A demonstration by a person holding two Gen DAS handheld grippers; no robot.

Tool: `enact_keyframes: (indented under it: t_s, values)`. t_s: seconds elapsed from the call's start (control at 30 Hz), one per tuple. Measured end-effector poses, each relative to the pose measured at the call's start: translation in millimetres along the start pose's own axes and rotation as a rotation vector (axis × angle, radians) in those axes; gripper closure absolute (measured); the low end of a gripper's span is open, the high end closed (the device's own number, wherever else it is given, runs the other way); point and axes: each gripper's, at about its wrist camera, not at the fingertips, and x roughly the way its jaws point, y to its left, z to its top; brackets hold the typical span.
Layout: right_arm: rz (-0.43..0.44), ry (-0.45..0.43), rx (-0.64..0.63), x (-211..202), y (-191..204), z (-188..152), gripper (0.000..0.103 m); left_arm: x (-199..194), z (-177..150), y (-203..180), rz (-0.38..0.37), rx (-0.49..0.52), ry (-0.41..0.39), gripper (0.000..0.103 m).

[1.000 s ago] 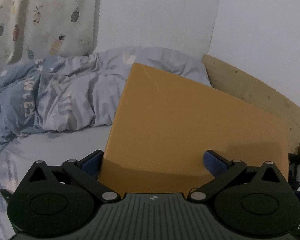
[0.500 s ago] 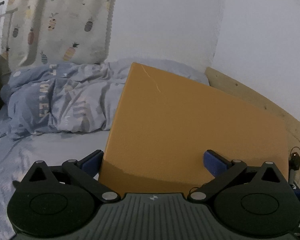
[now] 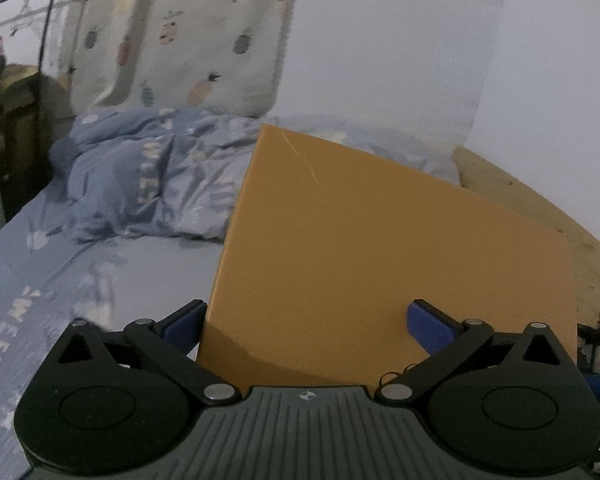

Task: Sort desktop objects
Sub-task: 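Lift the orange lid with both grippers and carry it toward the box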

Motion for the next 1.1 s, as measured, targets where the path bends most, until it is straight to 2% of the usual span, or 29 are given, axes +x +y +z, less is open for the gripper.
enact_keyframes:
  t_s: [0.23, 0.47, 1.1]
  values:
    - [0.041, 0.02, -0.039, 2.5, 37.9, -9.7, 0.0, -14.0, -5.5, 24.6, 0.042, -0.028, -0.002, 0.0]
    - [0.061, 0.038, -0.067, 7.1, 54.1, -15.7, 0.0, -24.5, -15.4, 35.1, 0.06, -0.046, 0.001, 0.0]
    - [0.062, 0.119, -0.075, 21.9, 44.1, -58.4, 0.0, -17.7, -62.1, 38.6, 0.069, -0.049, 0.077, 0.0]
